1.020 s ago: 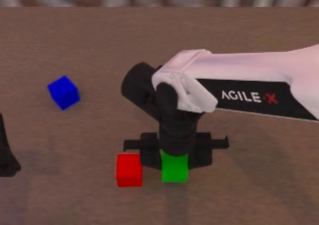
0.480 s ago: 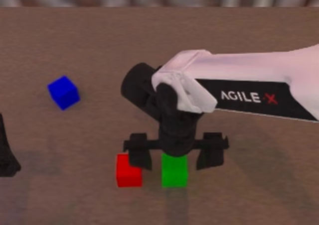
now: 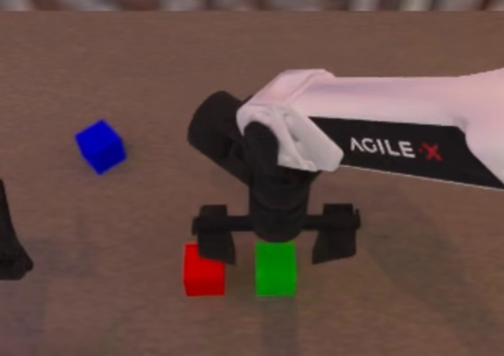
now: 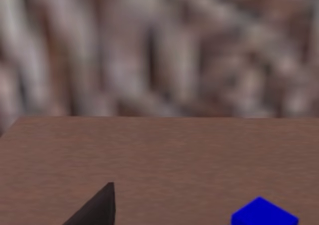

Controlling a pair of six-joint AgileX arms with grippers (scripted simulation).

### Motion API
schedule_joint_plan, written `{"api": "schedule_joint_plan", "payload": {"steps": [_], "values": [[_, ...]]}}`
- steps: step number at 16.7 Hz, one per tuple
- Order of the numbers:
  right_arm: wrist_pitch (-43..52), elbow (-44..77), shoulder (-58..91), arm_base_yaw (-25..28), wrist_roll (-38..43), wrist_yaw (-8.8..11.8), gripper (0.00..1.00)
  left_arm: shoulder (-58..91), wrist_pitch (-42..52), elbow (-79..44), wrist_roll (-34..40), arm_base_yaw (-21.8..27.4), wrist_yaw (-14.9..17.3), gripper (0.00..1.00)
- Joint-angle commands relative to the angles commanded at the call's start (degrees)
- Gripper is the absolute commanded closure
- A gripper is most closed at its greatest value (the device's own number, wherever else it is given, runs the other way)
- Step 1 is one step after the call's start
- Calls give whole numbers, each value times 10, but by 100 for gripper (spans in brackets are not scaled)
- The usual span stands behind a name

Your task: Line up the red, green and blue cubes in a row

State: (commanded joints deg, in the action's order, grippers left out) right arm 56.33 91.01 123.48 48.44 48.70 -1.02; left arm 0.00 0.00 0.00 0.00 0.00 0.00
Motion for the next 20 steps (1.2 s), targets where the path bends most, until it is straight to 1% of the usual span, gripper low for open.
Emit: {"api": "schedule_joint_plan", "payload": {"steps": [5, 9, 12, 15, 17, 20], "values": [[102, 68, -29, 3, 1, 0, 0, 0, 0, 0, 0, 0, 0, 0], [116, 78, -35, 4, 0, 0, 0, 0, 0, 0, 0, 0, 0, 0], [112, 72, -39, -2, -3, -1, 0, 5, 4, -5, -2, 0, 0, 0], [84, 30, -91, -24, -25, -9, 0, 53, 37, -54, -21, 4, 0, 0], [53, -21, -151, -49, -52, -17, 0, 114, 76, -114, -43, 9, 1, 0], [-9, -124, -272, -99, -106, -29, 0, 248, 157, -243, -90, 19, 2, 0]]}}
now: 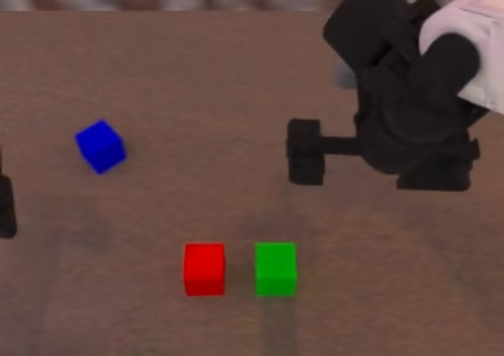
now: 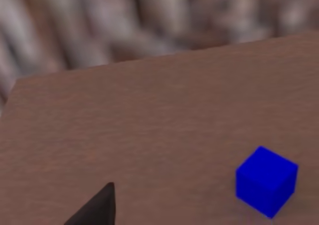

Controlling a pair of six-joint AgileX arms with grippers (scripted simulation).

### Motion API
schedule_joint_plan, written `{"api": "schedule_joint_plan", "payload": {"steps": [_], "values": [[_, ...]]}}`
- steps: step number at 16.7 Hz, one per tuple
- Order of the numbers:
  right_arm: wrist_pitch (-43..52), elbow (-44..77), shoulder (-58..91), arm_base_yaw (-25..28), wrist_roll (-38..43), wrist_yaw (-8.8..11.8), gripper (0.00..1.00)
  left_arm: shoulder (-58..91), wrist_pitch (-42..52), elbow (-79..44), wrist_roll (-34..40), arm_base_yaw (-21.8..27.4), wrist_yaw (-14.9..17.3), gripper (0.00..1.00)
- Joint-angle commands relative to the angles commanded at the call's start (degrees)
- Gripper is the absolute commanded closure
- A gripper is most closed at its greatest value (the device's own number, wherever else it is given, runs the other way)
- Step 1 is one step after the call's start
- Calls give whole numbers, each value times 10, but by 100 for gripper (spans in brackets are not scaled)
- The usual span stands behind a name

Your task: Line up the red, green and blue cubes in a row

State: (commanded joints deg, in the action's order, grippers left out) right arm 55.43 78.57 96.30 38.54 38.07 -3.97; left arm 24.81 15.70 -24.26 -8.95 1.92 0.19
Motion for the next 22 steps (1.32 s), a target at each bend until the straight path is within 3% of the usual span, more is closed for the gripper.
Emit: {"api": "schedule_joint_plan", "payload": {"steps": [6, 12, 17, 22], "values": [[-164, -270, -307, -127, -134, -12, 0, 391, 207, -316, -115, 24, -1, 0], [-348, -543, -632, -257, -263, 1, 0, 776, 410, -612, -224, 46, -5, 0], [-482, -710, -857, -340, -343, 24, 0, 977, 523, -803, -289, 59, -3, 0], [-552, -784, -960, -379, -380, 39, 0, 1067, 570, -900, -319, 65, 0, 0]]}}
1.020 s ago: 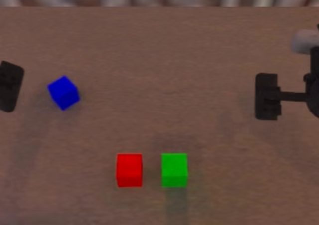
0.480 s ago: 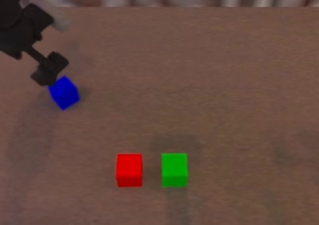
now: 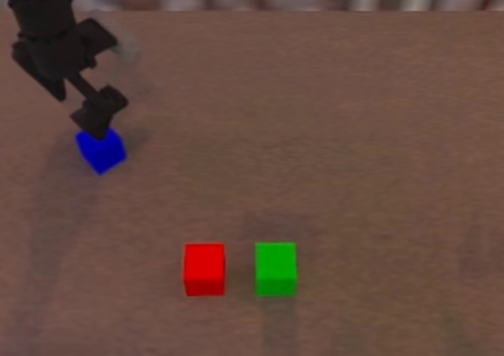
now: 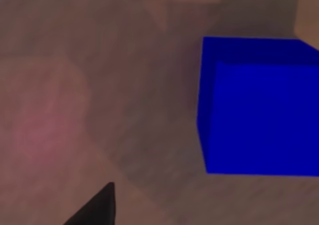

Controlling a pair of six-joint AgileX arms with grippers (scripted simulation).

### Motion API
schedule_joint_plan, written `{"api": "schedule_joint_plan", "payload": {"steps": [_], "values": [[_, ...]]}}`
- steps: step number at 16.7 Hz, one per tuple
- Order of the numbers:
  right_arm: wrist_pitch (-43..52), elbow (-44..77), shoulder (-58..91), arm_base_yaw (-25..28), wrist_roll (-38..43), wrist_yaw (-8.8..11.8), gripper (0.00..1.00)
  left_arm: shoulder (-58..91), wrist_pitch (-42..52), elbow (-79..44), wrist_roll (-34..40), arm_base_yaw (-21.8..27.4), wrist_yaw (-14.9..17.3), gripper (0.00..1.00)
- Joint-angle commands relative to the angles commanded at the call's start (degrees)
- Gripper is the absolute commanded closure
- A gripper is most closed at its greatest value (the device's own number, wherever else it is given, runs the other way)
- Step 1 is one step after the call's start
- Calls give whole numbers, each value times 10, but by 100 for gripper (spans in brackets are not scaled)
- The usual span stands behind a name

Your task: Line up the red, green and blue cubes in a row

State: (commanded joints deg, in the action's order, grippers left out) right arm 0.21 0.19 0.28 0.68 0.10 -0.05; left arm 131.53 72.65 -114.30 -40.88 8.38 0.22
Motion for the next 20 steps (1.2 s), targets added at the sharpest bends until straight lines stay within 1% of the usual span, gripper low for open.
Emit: {"api": "schedule_joint_plan", "payload": {"steps": [7, 14, 19, 20], "values": [[-2, -2, -3, -1, -1, 0, 0, 5, -9, 7, -2, -2, 0, 0], [-2, -2, -3, -1, -1, 0, 0, 40, -147, 106, -2, -1, 1, 0], [-2, -2, -3, -1, -1, 0, 0, 43, -154, 112, -2, -1, 1, 0], [-2, -2, -3, -1, -1, 0, 0, 43, -154, 112, -2, -1, 1, 8]]}}
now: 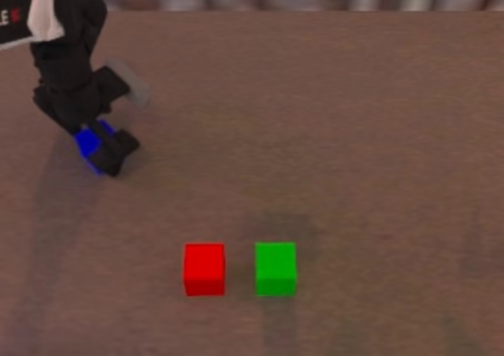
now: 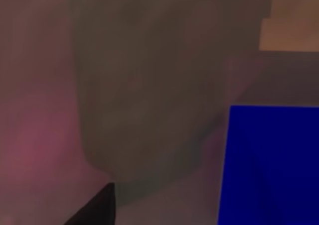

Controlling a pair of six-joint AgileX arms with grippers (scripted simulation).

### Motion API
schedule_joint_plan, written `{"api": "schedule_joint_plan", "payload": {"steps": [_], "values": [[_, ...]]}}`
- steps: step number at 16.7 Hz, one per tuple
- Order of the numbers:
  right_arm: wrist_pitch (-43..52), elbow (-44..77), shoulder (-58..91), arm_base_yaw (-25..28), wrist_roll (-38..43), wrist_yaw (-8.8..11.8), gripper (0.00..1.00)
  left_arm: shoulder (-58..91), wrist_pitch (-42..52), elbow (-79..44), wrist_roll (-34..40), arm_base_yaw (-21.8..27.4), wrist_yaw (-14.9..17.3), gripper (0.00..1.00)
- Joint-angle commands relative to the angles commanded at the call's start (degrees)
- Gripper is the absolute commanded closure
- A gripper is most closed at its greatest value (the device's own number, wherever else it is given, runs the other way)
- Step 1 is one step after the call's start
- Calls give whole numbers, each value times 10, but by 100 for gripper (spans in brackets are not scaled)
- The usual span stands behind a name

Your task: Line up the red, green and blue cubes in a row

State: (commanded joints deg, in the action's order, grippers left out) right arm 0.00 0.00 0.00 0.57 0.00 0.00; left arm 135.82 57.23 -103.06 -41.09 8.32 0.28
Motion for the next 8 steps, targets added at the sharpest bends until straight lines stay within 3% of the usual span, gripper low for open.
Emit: {"api": "schedule_joint_plan", "payload": {"steps": [8], "values": [[0, 0, 0, 0, 0, 0, 0, 0, 0, 0, 0, 0, 0, 68]]}}
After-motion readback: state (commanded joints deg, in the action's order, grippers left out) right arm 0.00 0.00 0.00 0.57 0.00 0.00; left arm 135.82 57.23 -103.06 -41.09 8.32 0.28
